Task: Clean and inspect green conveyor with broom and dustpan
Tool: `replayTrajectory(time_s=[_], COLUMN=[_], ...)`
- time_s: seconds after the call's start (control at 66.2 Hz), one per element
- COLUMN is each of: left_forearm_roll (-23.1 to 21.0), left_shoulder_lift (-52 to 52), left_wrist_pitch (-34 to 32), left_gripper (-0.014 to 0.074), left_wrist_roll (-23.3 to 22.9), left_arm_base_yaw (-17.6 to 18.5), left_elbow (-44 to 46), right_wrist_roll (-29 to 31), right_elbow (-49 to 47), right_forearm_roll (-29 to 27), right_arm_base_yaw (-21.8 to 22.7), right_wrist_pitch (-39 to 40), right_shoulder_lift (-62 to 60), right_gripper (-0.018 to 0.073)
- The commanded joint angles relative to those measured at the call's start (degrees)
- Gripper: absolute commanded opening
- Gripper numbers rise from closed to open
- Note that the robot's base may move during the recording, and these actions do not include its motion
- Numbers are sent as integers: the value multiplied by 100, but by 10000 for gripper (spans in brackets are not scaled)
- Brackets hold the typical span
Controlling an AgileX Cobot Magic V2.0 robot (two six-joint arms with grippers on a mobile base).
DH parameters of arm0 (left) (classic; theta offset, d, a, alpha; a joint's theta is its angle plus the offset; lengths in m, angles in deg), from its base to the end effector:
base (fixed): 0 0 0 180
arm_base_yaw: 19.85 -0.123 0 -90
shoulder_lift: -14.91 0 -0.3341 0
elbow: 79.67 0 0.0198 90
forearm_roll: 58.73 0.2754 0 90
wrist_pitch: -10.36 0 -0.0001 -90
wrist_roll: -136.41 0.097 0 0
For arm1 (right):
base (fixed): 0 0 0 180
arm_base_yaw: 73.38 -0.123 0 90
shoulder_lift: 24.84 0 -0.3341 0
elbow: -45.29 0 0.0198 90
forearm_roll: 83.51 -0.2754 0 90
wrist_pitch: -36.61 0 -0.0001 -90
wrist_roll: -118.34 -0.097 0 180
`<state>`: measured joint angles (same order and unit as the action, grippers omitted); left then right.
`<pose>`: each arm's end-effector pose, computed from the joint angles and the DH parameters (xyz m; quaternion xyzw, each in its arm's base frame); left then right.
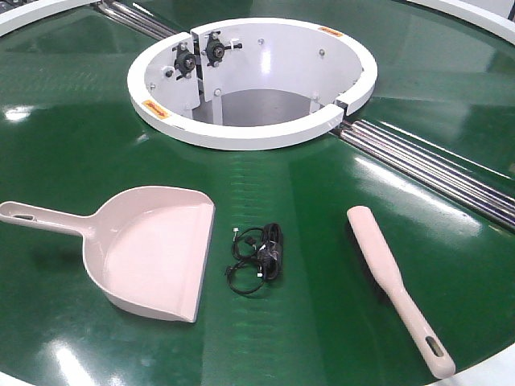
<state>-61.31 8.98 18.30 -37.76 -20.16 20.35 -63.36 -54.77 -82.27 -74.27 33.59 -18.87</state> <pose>0.0378 -0.0004 0.1903 0.0210 0.7301 0.0191 0.6827 0.0380 0.0005 0.1989 -0.0022 0.7005 0.0080 0.7136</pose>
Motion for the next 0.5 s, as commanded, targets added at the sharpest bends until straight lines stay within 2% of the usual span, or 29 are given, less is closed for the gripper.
replayTrajectory(time_s=[0.0,0.484], left_forearm_roll=[-26,-26], left_shoulder_lift=[77,77], left_wrist_pitch=[-428,-428], left_gripper=[-6,-6], left_wrist_roll=[-17,-17], left_arm_base_yaw=[-6,-6], left_elbow=[-57,-57], right_wrist_roll=[-2,-2], right_elbow=[23,23], right_forearm_roll=[22,22], right_arm_base_yaw=[13,13], right_wrist_pitch=[451,450], right_shoulder_lift=[-65,-60], right_gripper=[-9,-9])
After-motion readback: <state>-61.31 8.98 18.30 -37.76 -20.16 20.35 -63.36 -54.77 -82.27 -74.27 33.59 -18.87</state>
